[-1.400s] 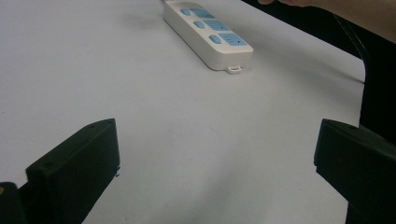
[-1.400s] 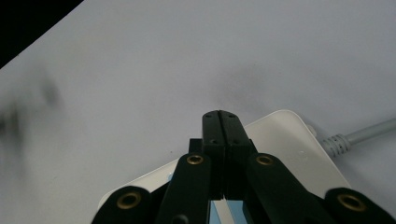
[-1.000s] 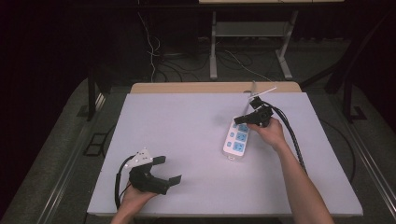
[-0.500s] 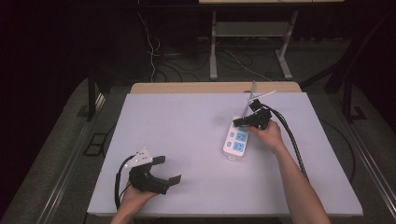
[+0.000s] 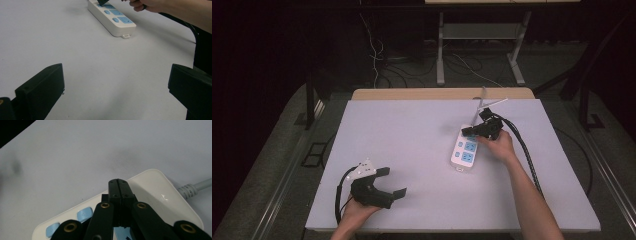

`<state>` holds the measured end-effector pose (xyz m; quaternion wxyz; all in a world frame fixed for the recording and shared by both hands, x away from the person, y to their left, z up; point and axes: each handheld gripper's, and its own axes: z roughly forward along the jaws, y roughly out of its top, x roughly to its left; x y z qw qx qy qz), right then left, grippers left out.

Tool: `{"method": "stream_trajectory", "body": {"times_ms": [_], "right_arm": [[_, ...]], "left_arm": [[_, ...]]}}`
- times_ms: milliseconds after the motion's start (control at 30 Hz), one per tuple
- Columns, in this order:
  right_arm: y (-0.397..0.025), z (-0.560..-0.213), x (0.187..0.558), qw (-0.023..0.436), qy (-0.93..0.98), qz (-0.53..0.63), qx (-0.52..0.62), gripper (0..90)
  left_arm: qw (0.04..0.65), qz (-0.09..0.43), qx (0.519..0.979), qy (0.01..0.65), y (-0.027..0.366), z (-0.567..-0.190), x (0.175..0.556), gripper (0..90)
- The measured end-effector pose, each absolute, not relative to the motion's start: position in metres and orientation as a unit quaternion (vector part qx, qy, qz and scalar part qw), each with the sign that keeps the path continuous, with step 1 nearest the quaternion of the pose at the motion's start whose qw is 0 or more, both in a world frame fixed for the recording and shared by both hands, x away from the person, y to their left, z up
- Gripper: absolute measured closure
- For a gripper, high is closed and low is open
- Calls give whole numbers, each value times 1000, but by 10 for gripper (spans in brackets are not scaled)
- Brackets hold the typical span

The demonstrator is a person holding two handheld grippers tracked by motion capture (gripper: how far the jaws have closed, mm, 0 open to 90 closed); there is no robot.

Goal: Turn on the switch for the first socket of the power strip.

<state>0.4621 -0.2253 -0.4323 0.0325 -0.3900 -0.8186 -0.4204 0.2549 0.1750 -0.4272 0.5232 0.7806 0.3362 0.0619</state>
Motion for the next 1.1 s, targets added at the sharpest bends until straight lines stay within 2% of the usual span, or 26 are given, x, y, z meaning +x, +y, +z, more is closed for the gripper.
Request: {"method": "stream_trajectory", "body": {"times_ms": [667,1000,1100], "right_arm": [[-226,-435,461,26,-817,-426,-388,900],[-220,-432,457,3,-828,-408,-384,900],[-223,-434,458,11,-822,-417,-389,900]], "left_arm": [[524,63,781,335,174,-427,254,0],[523,62,782,332,173,-427,253,0],[524,61,781,334,174,-427,253,0]]}}
